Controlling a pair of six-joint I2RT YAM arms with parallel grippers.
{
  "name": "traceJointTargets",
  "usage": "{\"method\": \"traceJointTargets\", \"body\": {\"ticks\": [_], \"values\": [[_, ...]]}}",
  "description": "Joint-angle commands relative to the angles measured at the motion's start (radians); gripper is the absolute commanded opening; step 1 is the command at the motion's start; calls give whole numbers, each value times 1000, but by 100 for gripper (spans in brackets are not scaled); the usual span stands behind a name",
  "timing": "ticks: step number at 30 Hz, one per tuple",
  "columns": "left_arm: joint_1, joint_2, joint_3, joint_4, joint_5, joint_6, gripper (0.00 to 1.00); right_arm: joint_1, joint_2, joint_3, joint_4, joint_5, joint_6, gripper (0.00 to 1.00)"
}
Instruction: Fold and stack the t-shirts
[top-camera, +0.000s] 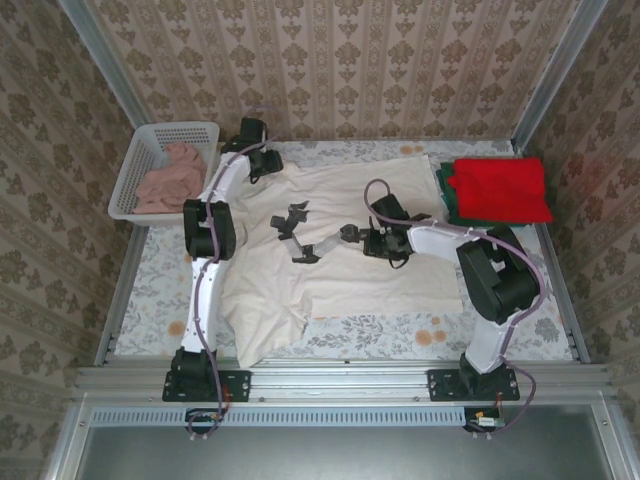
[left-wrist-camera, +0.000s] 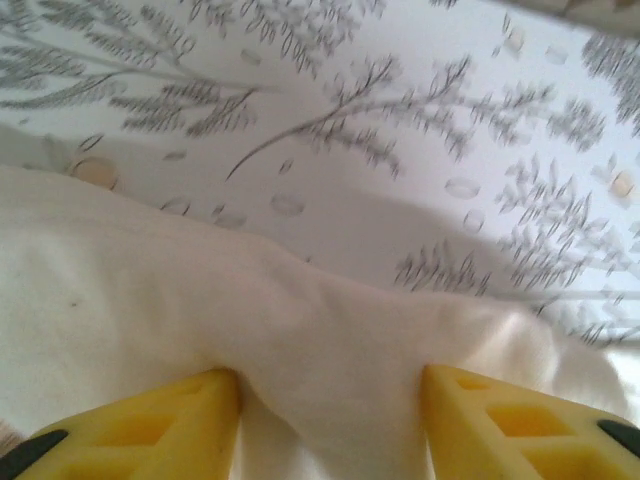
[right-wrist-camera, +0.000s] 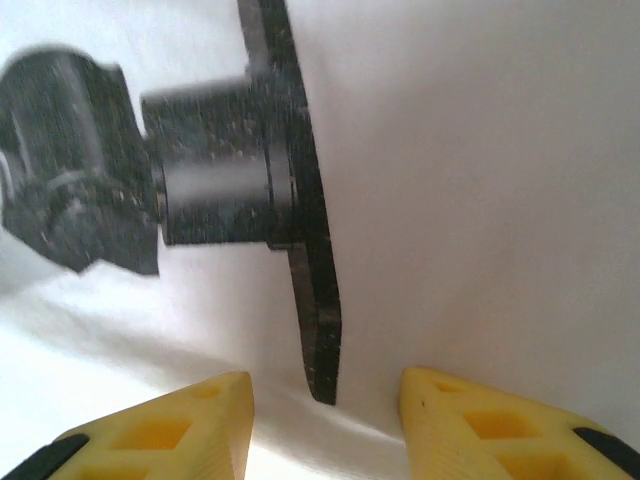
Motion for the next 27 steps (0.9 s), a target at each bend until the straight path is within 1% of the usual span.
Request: {"method": "traceJointTargets", "body": {"ticks": [1, 3, 6, 8, 10, 13, 14, 15, 16, 17, 18, 24, 27], "values": [[10, 58, 28, 123, 126, -59, 43, 31, -52, -79, -22, 16, 35, 46], [8, 75, 60, 160, 128, -37, 42, 41, -65, -109, -29, 22, 43, 46], [13, 111, 143, 172, 159, -6, 44, 52, -96, -157, -38, 25, 58, 46], [16, 116, 168, 177, 172, 35, 49, 63, -140, -181, -52, 44, 69, 46], [16, 94, 169, 168, 165, 80, 57, 69, -187, -201, -67, 65, 70, 48], [16, 19, 160, 112, 129, 146, 58, 64, -242, -198, -108, 119, 44, 52], [17, -23, 141, 88, 107, 166, 62, 60, -254, -189, -126, 139, 34, 54], [17, -68, 106, 71, 74, 173, 75, 55, -258, -184, -129, 147, 23, 58], [20, -131, 55, 57, 31, 182, 90, 45, -252, -178, -122, 146, 15, 59], [23, -194, -21, 54, -4, 189, 96, 33, -233, -164, -123, 139, 13, 59], [25, -265, -92, 59, -41, 186, 99, 29, -214, -147, -121, 134, 8, 59], [23, -730, -651, 136, -112, 184, 100, -2, -36, -42, -99, 117, -5, 58], [7, -967, -968, 177, -177, 130, 100, -30, 67, 60, -119, 80, -23, 58]]}}
